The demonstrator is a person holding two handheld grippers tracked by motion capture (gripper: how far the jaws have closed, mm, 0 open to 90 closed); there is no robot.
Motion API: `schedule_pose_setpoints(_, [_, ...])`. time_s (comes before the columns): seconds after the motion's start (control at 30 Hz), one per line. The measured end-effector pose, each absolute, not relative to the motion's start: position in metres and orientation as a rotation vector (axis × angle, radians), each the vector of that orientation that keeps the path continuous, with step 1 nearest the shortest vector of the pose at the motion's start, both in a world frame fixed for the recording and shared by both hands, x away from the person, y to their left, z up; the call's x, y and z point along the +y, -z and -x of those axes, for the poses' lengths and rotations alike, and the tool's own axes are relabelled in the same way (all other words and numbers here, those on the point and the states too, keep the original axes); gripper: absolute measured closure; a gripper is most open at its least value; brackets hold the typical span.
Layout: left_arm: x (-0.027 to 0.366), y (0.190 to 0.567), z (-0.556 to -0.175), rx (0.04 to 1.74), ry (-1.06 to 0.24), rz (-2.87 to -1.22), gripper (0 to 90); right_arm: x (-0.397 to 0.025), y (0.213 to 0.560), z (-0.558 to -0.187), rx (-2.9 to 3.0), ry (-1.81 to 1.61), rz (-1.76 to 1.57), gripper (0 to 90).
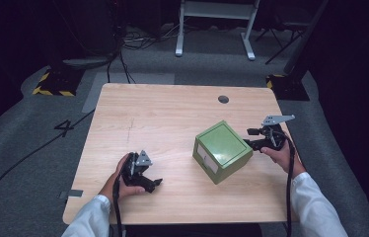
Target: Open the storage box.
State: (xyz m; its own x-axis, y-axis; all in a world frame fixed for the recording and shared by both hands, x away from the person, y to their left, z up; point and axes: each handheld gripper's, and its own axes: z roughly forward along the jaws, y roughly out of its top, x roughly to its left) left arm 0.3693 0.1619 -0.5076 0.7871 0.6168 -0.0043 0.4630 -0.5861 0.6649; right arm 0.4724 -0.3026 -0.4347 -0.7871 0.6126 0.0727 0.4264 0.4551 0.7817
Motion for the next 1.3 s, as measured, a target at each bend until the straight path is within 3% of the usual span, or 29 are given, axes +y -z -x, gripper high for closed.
schedule_pose_setpoints(0.17, [0.162, 0.508, -0.369, 0.797, -0.296, -2.302, 0.5, -0.302, 0.432, -0.47, 2.492, -1.21, -0.899, 45.8])
schedule_pose_setpoints(0.23, [0.162, 0.508, -0.369, 0.796, -0.296, -2.302, 0.4, -0.305, 0.438, -0.469, 2.466, -1.101, -0.9, 53.4])
schedule_pose_setpoints(0.43, [0.162, 0.508, -0.369, 0.796, -0.297, -2.302, 0.4, -0.311, 0.439, -0.47, 2.482, -1.16, -0.937, 57.3])
schedule_pose_setpoints(0.5, [0.162, 0.508, -0.369, 0.796, -0.297, -2.302, 0.4, -0.31, 0.439, -0.469, 2.481, -1.157, -0.936, 57.4])
schedule_pose_setpoints(0.67, [0.162, 0.508, -0.369, 0.796, -0.296, -2.302, 0.4, -0.301, 0.44, -0.469, 2.501, -1.188, -0.925, 43.1])
schedule_pose_setpoints(0.77, [0.162, 0.508, -0.369, 0.797, -0.296, -2.302, 0.4, -0.3, 0.435, -0.469, 2.482, -1.228, -0.92, 41.2])
schedule_pose_setpoints(0.93, [0.162, 0.508, -0.369, 0.796, -0.296, -2.303, 0.4, -0.292, 0.426, -0.466, 2.476, -1.279, -0.864, 41.5])
schedule_pose_setpoints(0.97, [0.162, 0.508, -0.369, 0.796, -0.295, -2.302, 0.4, -0.289, 0.427, -0.466, 2.49, -1.254, -0.856, 45.2])
schedule_pose_setpoints(1.07, [0.162, 0.508, -0.369, 0.796, -0.297, -2.303, 0.4, -0.288, 0.434, -0.47, 2.511, -1.243, -0.896, 43.2])
schedule_pose_setpoints(1.13, [0.162, 0.508, -0.369, 0.796, -0.295, -2.302, 0.4, -0.289, 0.436, -0.472, 2.509, -1.198, -0.912, 48.7])
schedule_pose_setpoints(1.3, [0.162, 0.508, -0.369, 0.796, -0.296, -2.303, 0.4, -0.285, 0.453, -0.477, 2.599, -1.071, -0.927, 50.9])
